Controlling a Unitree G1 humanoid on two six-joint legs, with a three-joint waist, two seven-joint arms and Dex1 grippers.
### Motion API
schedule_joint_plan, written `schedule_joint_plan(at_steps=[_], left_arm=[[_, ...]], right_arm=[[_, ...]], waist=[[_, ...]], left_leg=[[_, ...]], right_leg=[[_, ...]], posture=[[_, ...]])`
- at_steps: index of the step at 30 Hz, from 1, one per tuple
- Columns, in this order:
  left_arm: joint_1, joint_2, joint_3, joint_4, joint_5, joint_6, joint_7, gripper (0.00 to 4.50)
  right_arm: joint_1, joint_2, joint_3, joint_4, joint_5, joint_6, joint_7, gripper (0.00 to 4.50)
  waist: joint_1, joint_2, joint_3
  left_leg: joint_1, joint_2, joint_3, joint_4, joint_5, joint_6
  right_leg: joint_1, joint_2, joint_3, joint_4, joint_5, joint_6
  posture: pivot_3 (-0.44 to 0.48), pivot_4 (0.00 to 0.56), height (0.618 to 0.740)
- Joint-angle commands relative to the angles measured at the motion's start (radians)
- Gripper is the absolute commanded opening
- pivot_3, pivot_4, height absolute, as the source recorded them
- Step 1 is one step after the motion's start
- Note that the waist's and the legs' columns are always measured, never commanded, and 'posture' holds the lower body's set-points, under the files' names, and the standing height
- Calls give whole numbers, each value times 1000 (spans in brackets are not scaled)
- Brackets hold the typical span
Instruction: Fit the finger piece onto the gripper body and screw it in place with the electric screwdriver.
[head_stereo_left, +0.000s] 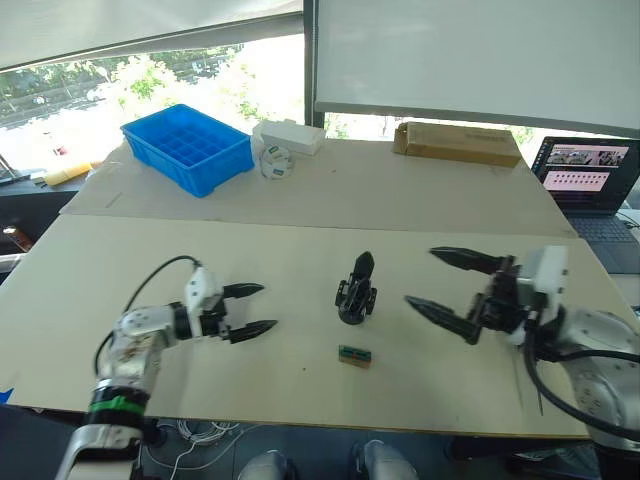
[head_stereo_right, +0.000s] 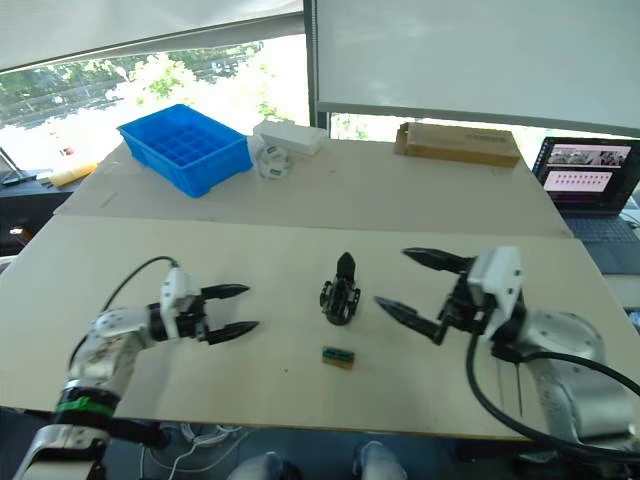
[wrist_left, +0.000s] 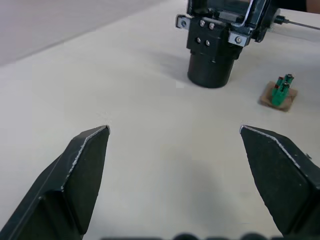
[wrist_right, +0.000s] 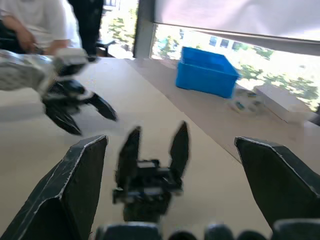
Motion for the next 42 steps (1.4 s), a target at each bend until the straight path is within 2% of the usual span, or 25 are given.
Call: schedule_joint_plan(at_steps=[1, 4, 8, 13, 19, 22, 28, 32, 36, 42], left_arm=[[72, 49, 95, -139, -90, 24, 12, 4405], [141, 84, 153, -205, -124, 39, 29, 4405], [204, 122, 263, -254, -156, 51, 97, 4405], [249, 135, 291, -280, -179, 68, 113, 4405], [192, 100, 249, -338, -203, 102, 166, 4405], [152, 92, 219, -372, -217, 127, 174, 4405], [92, 78, 153, -465, -279, 223, 185, 4405], [84, 91, 121, -482, -285, 253, 169, 4405], [56, 98, 111, -468, -290, 268, 155, 4405], [32, 91, 87, -465, -298, 281, 124, 4405]], right_arm=[[101, -2, -140, -8, -1, -39, -20, 4500], [202, 7, -209, -24, -8, -60, -21, 4500], [392, 100, -332, -16, -35, -127, -61, 4500], [460, 169, -380, -26, -39, -161, -132, 4500], [357, 78, -428, -27, 72, 10, -260, 4500], [305, 3, -411, 29, 88, 116, -289, 4500], [187, -276, -278, 214, 7, 426, -302, 4500], [72, -405, -183, 343, 16, 707, -318, 4500], [-48, -426, -118, 409, 39, 826, -290, 4500], [-251, -375, -41, 525, 42, 994, -330, 4500]], waist=[[6, 0, 0], [7, 1, 0], [10, 1, 1], [2, 2, 1], [1, 4, 2], [4, 4, 2], [6, 4, 2], [3, 3, 2], [5, 3, 2], [2, 3, 2]], left_leg=[[0, 0, 0, 0, 0, 0], [0, 0, -1, -1, 0, 0], [1, 0, -2, -2, 0, -1], [2, 0, -2, -2, 0, -1], [2, 0, -2, -2, -2, -5], [2, 0, -2, -3, 0, -3], [1, -1, -2, -2, 1, -3], [2, -1, -2, -3, 1, -3], [1, 0, -2, -3, 2, -4], [1, 0, -2, -2, 2, -4]], right_leg=[[0, 0, 1, 0, 0, 0], [0, 0, 2, 0, -1, 1], [2, 0, 1, 0, -4, 5], [2, 0, 3, 0, -6, 8], [2, -1, 5, 1, -4, 6], [1, 2, 4, 1, -1, -1], [2, 1, 4, 0, -1, -2], [2, 4, 4, 0, -1, -2], [2, 4, 4, 0, -1, -2], [2, 4, 3, 0, -3, 1]], posture=[[0, 150, 740], [0, 150, 740], [0, 150, 740], [0, 150, 740], [0, 150, 740], [0, 150, 740], [0, 150, 740], [0, 150, 740], [0, 150, 740], [0, 150, 740]])
